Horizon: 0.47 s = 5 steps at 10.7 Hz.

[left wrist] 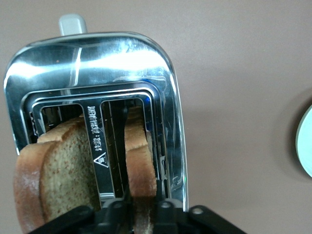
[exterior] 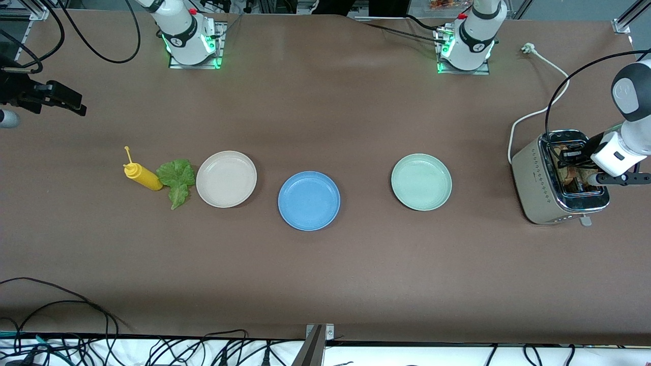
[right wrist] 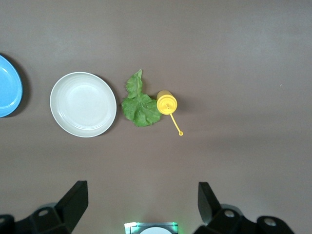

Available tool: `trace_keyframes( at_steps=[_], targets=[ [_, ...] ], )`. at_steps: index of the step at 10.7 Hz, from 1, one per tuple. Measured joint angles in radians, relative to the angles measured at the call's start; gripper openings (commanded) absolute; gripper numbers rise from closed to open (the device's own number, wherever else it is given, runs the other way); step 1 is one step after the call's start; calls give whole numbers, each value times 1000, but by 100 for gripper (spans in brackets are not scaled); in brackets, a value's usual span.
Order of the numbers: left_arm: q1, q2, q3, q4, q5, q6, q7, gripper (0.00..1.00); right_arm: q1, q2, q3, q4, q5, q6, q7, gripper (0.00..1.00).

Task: Make sandwich in blue plate with both arms
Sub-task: 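Close the left gripper on the outer bread slice in the toaster, then lift the bread slice out of the toaster with the left gripper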

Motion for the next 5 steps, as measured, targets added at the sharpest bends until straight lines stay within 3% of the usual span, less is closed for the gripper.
trace_keyframes(
  at_steps=[5],
  targets=[
    [-3, -36, -2, 22, 0, -96, 0, 0, 0, 0, 0, 0, 0, 0, 0, 100]
  ],
)
